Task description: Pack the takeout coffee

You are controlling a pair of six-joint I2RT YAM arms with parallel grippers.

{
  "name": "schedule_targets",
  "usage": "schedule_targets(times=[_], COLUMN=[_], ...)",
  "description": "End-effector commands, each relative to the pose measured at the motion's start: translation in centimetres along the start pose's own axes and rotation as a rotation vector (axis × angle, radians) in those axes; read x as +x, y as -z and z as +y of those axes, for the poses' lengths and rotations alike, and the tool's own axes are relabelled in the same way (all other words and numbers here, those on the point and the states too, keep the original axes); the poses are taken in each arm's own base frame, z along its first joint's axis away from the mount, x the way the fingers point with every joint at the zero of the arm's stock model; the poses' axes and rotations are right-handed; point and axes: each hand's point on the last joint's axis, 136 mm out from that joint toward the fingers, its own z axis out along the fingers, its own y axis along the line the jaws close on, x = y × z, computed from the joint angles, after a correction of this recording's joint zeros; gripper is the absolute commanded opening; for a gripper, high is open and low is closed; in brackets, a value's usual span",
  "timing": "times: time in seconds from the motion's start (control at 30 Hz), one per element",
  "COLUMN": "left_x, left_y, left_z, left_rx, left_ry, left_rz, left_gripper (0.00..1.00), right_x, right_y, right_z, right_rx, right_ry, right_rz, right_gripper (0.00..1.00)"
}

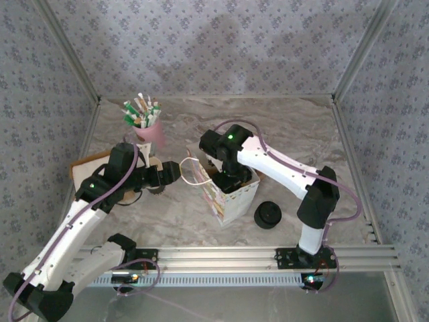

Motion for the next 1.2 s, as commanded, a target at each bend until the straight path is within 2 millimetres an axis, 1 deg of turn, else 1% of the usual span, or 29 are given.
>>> schedule_targets(times=[0.0, 1.17], left_x=[-1.24, -1.14], left_y=[0.98, 0.96], left_z=[-1.08, -0.98], left_rx=[0.017, 0.015], left_ry=[-0.031, -0.033], left_rz=[-0.037, -0.037], left_gripper=[0.93, 0.93], right_x=[0.51, 0.4], right_y=[0.18, -0.1], right_z=[-0.05, -0.15], right_rx=[0.0, 0.008], right_ry=[-0.002, -0.001], right_rz=[0.033, 0.048], right_gripper=[0.64, 0.64])
